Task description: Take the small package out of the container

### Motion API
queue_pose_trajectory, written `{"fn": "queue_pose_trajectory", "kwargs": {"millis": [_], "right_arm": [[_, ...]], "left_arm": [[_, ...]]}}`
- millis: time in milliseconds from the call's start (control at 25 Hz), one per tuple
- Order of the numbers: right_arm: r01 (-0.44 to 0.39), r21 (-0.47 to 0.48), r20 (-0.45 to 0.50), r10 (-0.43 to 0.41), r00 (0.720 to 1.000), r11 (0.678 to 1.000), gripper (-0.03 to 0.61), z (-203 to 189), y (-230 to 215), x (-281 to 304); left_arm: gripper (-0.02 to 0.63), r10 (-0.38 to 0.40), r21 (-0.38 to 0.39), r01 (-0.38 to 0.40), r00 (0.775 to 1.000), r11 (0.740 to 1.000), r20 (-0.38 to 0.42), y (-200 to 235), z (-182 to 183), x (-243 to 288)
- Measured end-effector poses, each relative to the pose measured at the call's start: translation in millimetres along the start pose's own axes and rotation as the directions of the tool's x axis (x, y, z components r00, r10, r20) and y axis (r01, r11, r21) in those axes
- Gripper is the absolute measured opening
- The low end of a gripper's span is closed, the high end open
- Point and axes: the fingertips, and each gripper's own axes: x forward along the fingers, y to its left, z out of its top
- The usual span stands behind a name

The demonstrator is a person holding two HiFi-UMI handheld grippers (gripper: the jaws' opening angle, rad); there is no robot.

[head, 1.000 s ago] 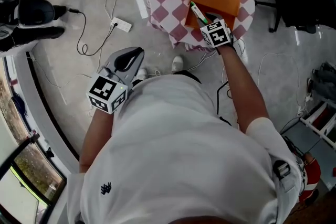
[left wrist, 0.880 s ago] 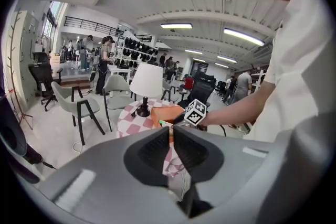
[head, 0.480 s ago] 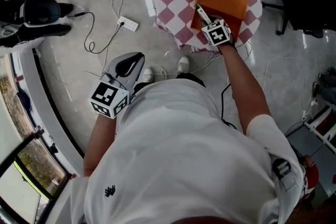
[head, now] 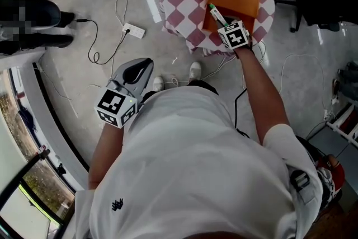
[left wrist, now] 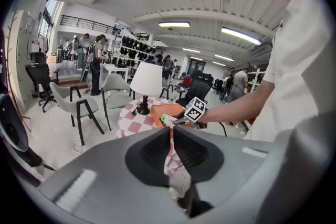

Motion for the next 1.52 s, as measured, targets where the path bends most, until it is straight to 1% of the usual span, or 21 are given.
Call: {"fn": "queue_pose_trajectory", "kwargs": {"millis": [280,640,880,1120,1320,1520], "right_arm": [[0.053,0.054,0.029,-0.054,0.998,0.997,0.094,8.2,4.9,-37.8],[0.100,0.105,0.063,-0.107,0.992,0.989,0.092,12.9,39.3,-92.5],[0.122,0.118,0.074,-0.131,0.989,0.985,0.092,13.8,77.4,-128.6],[0.133,0.129,0.097,-0.146,0.984,0.983,0.092,14.4,127.1,-162.3],[0.141,0.150,0.116,-0.159,0.980,0.979,0.092,11.0,167.9,-188.4],[0.144,0.170,0.126,-0.167,0.978,0.975,0.092,9.4,203.0,-211.7]], "left_arm": [[0.067,-0.055,0.030,0.055,0.998,0.998,0.025,2.4,-5.0,-12.0],[0.067,-0.113,0.051,0.111,0.993,0.993,0.041,9.1,-20.4,-42.6],[0.067,-0.156,0.073,0.153,0.987,0.986,0.042,11.5,-30.2,-65.5],[0.067,-0.199,0.090,0.195,0.979,0.977,0.034,14.9,-45.3,-87.9],[0.067,-0.235,0.105,0.231,0.972,0.967,0.022,13.7,-58.8,-101.1],[0.067,-0.277,0.117,0.274,0.961,0.955,0.015,10.2,-64.1,-108.2]]}}
